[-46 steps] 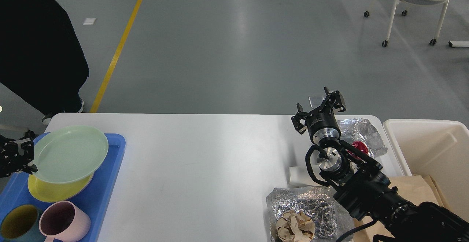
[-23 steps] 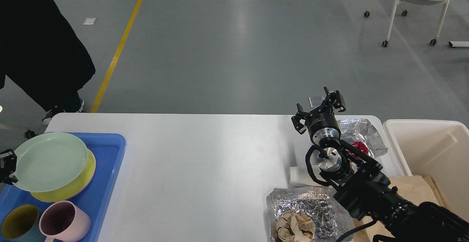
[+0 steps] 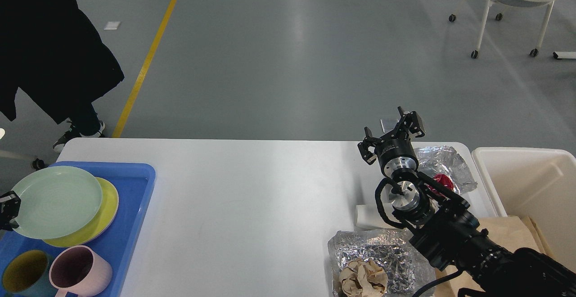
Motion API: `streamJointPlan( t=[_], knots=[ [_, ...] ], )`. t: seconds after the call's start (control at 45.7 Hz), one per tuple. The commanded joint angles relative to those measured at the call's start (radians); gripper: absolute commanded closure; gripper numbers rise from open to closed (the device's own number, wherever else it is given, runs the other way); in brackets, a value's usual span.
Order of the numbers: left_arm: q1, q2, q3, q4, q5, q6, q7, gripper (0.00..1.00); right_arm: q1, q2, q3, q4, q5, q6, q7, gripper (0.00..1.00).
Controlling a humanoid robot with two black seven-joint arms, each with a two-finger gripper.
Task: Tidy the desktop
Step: 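Lower the pale green plate onto the yellow plate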
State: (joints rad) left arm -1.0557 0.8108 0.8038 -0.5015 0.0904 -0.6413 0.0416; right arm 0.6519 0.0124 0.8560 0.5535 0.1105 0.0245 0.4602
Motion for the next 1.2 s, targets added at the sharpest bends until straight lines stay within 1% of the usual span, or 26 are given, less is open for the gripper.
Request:
streamJointPlan(
  t=[0.0,0.262,0.569,0.612,0.656,0.722,0.853,0.897,0.984,1.181],
  knots=[
    [0.002,-0.007,0.000,0.000,0.002,0.005,0.000,1.00,0.000,0.000,0.000,0.000,0.000,0.000,0.000,0.00],
    [0.026,-0.045,-0.002,0.001,0.000,0.012,0.000,1.00,0.000,0.000,0.000,0.000,0.000,0.000,0.000,0.00],
    [0.029,-0.045,-0.002,0.001,0.002,0.032,0.001,1.00,0.000,0.000,0.000,0.000,0.000,0.000,0.000,0.00],
    [0.029,-0.047,-0.002,0.001,0.002,0.040,0.003,0.99,0.000,-0.002,0.000,0.000,0.000,0.000,0.000,0.00],
    [0.029,-0.047,0.000,0.001,0.002,0.054,0.003,0.97,0.000,0.000,0.000,0.000,0.000,0.000,0.000,0.00],
    [0.029,-0.047,0.000,0.001,0.005,0.083,0.003,0.90,0.000,0.000,0.000,0.000,0.000,0.000,0.000,0.00],
    [0.029,-0.047,-0.002,0.001,0.005,0.150,0.001,0.67,0.000,0.000,0.000,0.000,0.000,0.000,0.000,0.00],
    [0.031,-0.047,-0.003,0.000,0.006,0.175,0.003,0.62,0.000,0.000,0.000,0.000,0.000,0.000,0.000,0.00],
    [0.034,-0.051,-0.003,0.000,0.006,0.206,0.001,0.54,0.000,0.000,0.001,0.000,0.000,0.000,0.000,0.00],
    [0.042,-0.062,-0.005,0.000,0.006,0.210,0.001,0.45,0.000,0.000,0.000,-0.001,0.000,0.000,0.000,0.00]
  ],
)
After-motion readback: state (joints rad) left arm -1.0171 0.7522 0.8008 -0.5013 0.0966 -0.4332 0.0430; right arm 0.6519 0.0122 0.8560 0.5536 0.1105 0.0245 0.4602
